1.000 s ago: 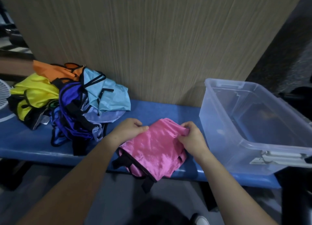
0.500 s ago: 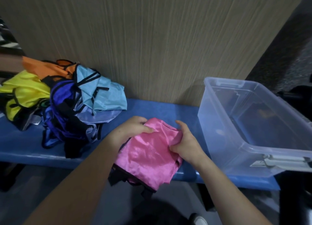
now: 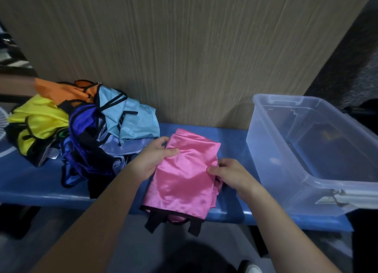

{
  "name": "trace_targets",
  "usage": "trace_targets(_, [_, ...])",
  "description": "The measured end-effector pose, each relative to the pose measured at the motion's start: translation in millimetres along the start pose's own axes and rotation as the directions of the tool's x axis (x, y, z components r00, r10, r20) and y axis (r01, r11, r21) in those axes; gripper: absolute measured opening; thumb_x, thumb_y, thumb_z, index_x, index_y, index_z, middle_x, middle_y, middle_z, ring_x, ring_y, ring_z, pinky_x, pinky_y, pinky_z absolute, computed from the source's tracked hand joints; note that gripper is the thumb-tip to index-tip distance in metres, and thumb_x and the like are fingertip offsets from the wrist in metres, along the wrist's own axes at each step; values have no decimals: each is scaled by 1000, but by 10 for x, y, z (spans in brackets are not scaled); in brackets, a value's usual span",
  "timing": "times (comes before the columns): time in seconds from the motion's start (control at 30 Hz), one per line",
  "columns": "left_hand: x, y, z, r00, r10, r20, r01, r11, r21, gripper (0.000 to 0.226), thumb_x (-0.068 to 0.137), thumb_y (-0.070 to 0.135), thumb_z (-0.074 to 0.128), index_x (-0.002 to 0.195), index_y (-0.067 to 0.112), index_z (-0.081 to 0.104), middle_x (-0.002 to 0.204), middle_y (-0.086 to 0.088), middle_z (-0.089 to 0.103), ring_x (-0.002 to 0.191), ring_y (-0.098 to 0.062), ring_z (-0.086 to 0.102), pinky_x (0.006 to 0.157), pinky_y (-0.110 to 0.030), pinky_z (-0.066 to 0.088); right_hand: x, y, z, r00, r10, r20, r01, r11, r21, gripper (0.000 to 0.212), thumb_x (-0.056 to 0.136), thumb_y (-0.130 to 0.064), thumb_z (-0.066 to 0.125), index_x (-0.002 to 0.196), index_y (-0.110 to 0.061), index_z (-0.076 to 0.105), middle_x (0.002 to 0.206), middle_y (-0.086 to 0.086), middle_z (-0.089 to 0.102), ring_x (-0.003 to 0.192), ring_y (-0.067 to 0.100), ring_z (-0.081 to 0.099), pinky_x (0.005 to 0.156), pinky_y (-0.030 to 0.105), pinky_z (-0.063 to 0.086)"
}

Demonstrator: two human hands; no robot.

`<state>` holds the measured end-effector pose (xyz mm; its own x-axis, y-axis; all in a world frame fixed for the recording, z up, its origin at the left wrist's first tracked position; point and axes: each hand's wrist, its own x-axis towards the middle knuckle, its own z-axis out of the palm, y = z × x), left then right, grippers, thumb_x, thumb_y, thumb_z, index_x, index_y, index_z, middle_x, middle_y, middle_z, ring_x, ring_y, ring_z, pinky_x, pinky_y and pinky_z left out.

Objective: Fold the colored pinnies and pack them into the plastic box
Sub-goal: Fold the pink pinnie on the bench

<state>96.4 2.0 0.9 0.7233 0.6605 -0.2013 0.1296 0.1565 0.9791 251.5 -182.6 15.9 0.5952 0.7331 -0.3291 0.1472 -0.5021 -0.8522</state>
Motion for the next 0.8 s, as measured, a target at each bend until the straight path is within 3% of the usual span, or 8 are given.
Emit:
trace_targets(0.17, [58,-22,2,998,24,-54,-16,989,147,24,95,31,67,104,9,65,94,-7,73,86,-23,71,71,-32,54,85,-77,2,1000,-7,5,7,1000,25,14,86,-8,68,88,-8,54,68,8,60,45,10,54,38,14,35])
trace_targets(0.23, [106,-67,-2,995,79,-68,-60,968,244,21,96,35,64,92,14,65,84,1,68,80,-13,65,69,-26,47,121,-78,26,999,7,41,-10,997,72,20,83,-9,73,95,-8,57,83,7,68,60,9,65,48,17,47])
trace_targets(0.33, [170,-82,22,993,67,-94,-38,960,278,31,95,39,65,87,10,60,77,3,60,71,-8,58,64,-20,43,190,-50,50,998,29,50,-36,987,157,37,83,-34,78,108,-11,63,100,6,75,85,19,74,79,33,59])
trace_targets(0.37, [176,-59,30,993,53,-107,-21,960,280,33,95,41,65,85,11,57,73,3,57,63,-4,56,58,-16,42,204,-52,47,999,25,47,-33,987,159,43,86,-44,74,104,-5,67,97,8,76,83,20,73,82,34,57])
trace_targets(0.43, [211,-41,33,993,24,-112,8,962,272,33,93,42,66,87,11,56,73,2,58,56,-2,55,52,-14,41,235,-49,54,999,25,36,-29,990,137,53,89,-51,68,91,2,68,82,16,71,70,22,64,73,32,50])
trace_targets(0.5, [242,-33,22,996,1,-94,26,959,282,39,92,42,68,93,4,61,82,-3,66,65,-7,62,58,-18,47,265,-40,61,1000,6,3,-6,994,111,41,92,-38,69,82,1,66,65,13,64,58,17,56,58,27,46])
trace_targets(0.57, [279,-39,16,996,-1,-94,30,953,302,43,91,43,69,102,2,64,92,-9,71,76,-13,66,68,-27,50,296,-49,55,999,-15,-42,20,993,120,31,94,-25,69,81,2,68,64,7,64,54,14,57,50,23,46])
trace_targets(0.8, [390,-57,5,996,-65,-63,79,964,252,28,92,43,69,104,18,68,100,-9,75,95,-28,73,93,-54,56,416,-57,63,990,-46,-130,59,993,101,25,94,-18,66,87,6,67,75,11,69,61,15,64,51,23,51])
